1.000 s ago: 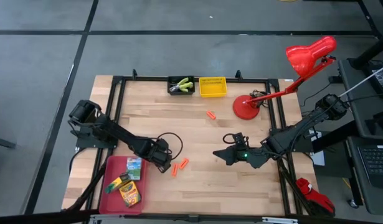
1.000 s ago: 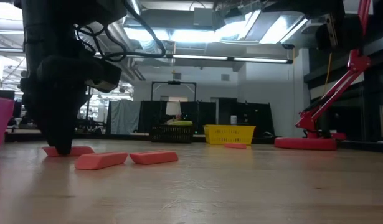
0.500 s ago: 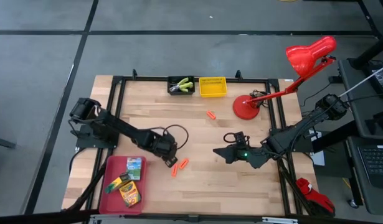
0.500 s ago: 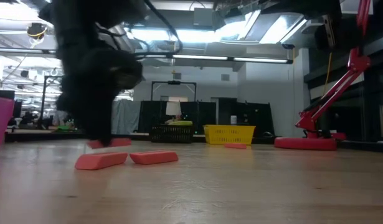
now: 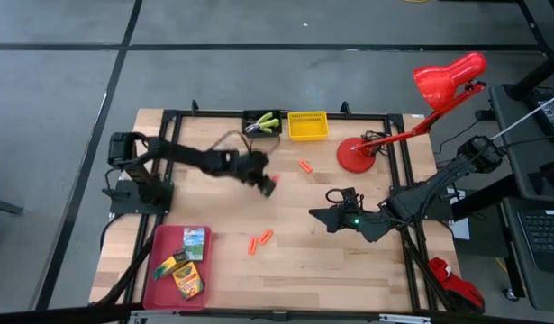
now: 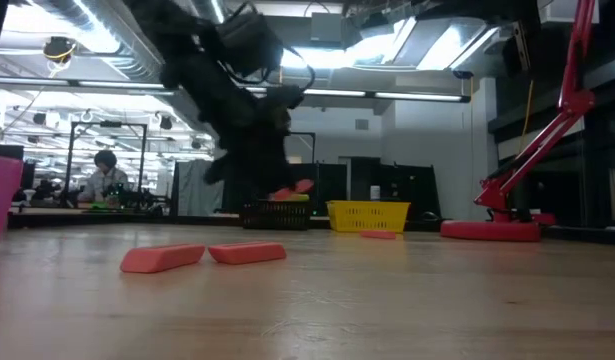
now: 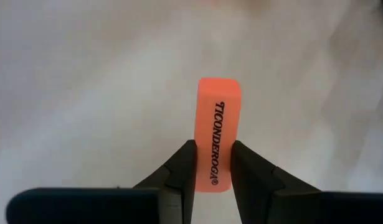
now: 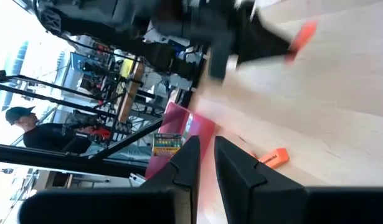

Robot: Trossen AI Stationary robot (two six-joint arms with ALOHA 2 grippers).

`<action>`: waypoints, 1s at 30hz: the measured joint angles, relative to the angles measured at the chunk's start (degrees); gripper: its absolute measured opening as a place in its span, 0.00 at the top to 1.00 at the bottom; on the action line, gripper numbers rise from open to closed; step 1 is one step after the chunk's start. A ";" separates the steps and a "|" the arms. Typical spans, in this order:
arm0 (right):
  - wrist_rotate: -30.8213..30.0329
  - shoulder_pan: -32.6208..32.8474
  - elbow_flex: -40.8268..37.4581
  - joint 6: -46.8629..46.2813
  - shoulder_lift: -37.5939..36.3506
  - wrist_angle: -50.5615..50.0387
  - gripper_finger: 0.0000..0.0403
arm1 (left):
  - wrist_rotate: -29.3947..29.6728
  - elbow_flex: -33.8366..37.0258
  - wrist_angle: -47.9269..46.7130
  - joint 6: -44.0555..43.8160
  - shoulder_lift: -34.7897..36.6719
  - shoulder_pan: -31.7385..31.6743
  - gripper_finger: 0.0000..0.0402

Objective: Pick & Place School Supplies
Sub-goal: Put the orange eraser into the yellow bin

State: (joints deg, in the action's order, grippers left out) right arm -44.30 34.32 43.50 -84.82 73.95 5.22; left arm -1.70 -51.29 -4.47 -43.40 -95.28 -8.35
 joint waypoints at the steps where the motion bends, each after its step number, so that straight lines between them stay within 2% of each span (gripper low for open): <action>1: -0.15 -0.04 -0.02 0.00 0.00 -0.10 0.87 | -0.87 -0.03 2.00 0.71 0.01 -2.23 0.81; 6: -1.85 -0.09 -0.02 0.00 0.02 -0.08 0.87 | -4.84 -3.26 6.53 5.51 -0.56 -11.98 0.81; 12: -3.21 -0.78 -0.02 -0.04 0.02 -0.01 0.87 | -11.64 -15.05 5.97 12.11 -6.80 -19.33 0.81; 18: -2.90 -1.95 -0.02 0.24 0.04 1.39 0.87 | -13.45 -31.55 -1.46 17.53 -17.82 -20.75 0.81; 22: -2.86 -2.26 -0.02 0.80 0.04 1.87 0.87 | -13.48 -39.36 -4.93 19.94 -23.31 -21.48 0.81; 26: -2.85 -2.27 -0.02 0.90 0.05 2.09 0.87 | -13.42 -43.44 -5.86 21.18 -26.60 -22.00 0.80; 30: -2.84 -2.25 -0.02 0.92 0.07 2.59 0.87 | -13.09 -44.15 -6.02 23.15 -26.95 -22.29 0.76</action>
State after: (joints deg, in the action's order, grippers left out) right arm -47.13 32.08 43.48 -83.90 74.02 7.81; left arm -14.79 -95.44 -10.49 -20.25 -122.23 -30.64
